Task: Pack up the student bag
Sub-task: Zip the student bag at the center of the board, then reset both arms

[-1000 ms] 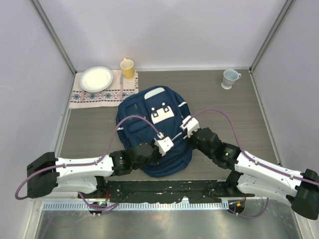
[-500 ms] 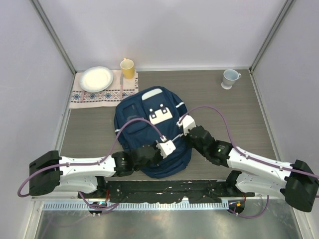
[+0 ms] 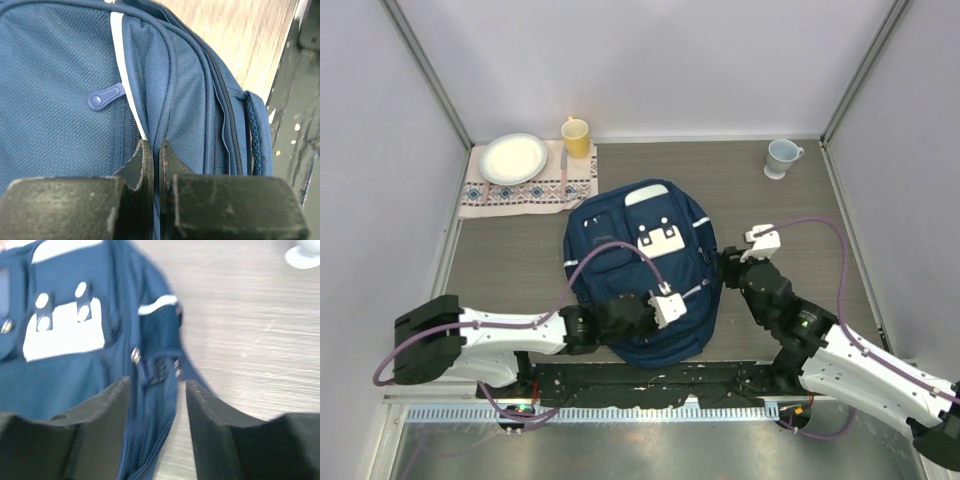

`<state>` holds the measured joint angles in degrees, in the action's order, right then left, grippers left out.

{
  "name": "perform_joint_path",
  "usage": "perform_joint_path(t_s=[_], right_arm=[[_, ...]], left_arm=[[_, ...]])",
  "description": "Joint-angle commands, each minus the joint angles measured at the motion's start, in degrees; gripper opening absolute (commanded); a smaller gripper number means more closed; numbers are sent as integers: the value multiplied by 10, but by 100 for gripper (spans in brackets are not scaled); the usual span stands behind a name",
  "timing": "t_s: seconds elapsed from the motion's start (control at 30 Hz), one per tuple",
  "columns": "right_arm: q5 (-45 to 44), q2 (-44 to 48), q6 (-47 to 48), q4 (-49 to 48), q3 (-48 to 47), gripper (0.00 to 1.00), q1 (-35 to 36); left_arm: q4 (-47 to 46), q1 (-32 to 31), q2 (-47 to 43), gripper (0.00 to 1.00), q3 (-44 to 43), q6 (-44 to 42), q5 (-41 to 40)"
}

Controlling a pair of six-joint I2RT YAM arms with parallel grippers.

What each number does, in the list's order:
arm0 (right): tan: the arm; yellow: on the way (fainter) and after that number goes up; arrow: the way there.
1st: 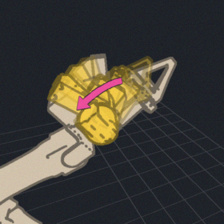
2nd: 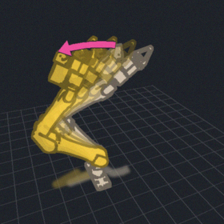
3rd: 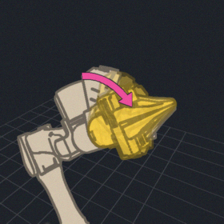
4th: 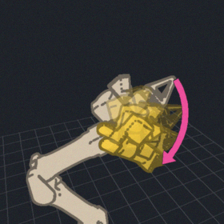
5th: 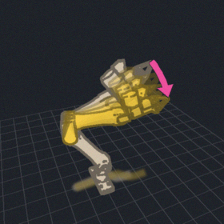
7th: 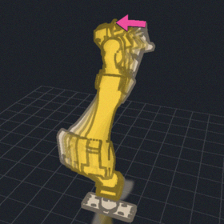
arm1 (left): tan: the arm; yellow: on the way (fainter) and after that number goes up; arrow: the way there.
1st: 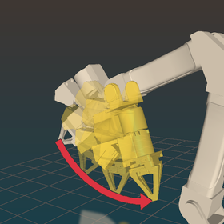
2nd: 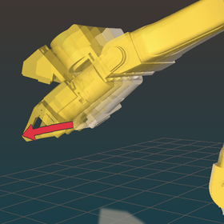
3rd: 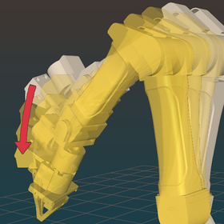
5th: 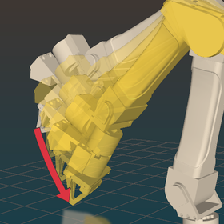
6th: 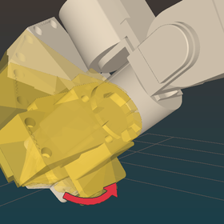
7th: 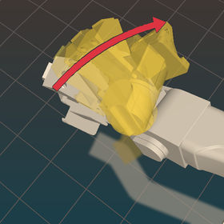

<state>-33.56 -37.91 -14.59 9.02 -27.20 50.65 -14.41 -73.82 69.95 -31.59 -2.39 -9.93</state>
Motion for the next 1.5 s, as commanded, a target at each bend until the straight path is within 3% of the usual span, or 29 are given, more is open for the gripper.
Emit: perform_joint_path(t_s=[0.0,0.17,0.2,0.27,0.33,0.43,0.53,0.67,0.87,1.0,1.1,1.17,1.33,1.47], right_arm=[[-125,38,-67,-13,-19,67,-15],[-147,26,-85,24,-36,72,-15],[-148,24,-87,27,-40,73,-15],[-156,14,-94,29,-43,74,-15],[-166,6,-101,26,-46,76,-15],[-175,-16,-112,24,-52,80,-15],[-169,-44,-124,25,-63,84,-20],[-115,-87,-148,26,-80,84,-61],[109,-145,-134,6,-105,84,-164],[184,-164,-123,-28,-98,84,-168],[198,-172,-130,-54,-80,84,-169],[205,-183,-135,-66,-73,84,-169],[226,-207,-141,-71,-66,84,-169],[225,-206,-153,-80,-50,84,-170]], left_arm=[[29,-4,66,0,-36,-29,82],[29,16,64,0,-46,24,11],[28,17,56,1,-45,67,-24],[23,18,19,26,-36,81,-35],[5,18,-13,74,-23,107,-57],[-3,18,-77,99,-12,136,-98],[10,24,-129,100,-10,157,-154],[64,96,-158,99,-24,193,-165],[140,208,-197,100,-24,294,-204],[211,217,-255,99,10,401,-310],[187,221,-286,100,62,427,-355],[150,237,-278,100,94,433,-317],[120,289,-138,100,71,458,-202],[9,339,-31,100,52,425,-92]])
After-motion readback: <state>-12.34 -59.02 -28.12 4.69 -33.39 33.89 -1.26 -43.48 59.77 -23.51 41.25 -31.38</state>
